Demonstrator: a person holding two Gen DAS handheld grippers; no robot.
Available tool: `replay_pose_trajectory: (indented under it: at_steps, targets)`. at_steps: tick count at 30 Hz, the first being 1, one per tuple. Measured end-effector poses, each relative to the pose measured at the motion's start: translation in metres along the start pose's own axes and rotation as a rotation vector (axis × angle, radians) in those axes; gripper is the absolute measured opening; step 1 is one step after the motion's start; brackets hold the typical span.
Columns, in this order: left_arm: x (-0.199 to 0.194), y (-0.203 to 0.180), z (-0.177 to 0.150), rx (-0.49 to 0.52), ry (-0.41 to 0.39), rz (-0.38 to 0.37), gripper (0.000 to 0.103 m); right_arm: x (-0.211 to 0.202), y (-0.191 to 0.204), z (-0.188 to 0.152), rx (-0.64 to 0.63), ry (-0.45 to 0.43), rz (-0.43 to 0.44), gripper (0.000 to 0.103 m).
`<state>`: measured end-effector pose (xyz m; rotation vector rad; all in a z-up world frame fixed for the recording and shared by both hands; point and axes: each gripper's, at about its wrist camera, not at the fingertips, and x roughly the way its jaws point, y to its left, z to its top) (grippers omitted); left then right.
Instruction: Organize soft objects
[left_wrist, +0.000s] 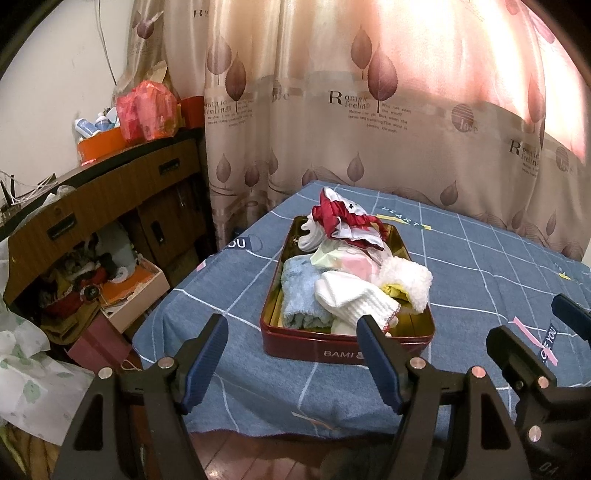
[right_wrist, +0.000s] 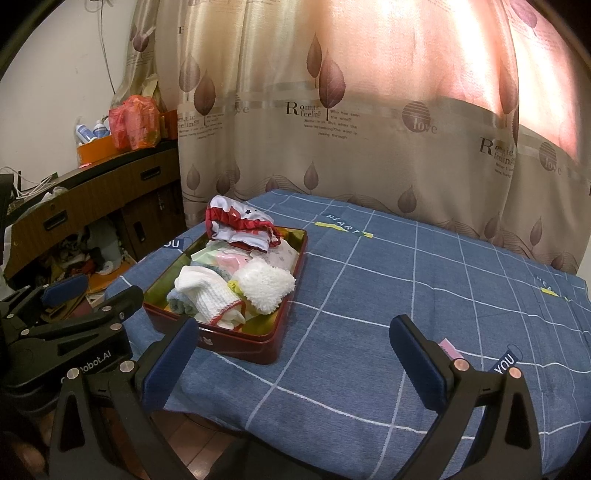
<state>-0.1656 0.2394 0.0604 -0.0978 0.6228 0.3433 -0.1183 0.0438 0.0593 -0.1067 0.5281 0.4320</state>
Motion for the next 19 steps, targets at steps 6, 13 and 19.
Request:
replay_pose_trajectory:
  at_steps: [6,13,19]
  targets:
    - [0.000,0.001,0.001,-0.005,-0.015,0.004,0.075,0.001,-0.001,0.001,0.000,0.002,0.000,0.102]
    - [-0.014,-0.002,0.001,0.003,-0.101,-0.012,0.075,0.002,-0.002,0.001,-0.002,0.004,0.000,0.102]
    - [-0.015,-0.013,0.001,0.054,-0.078,-0.014,0.076,-0.005,-0.037,0.000,0.036,-0.004,-0.040,0.102]
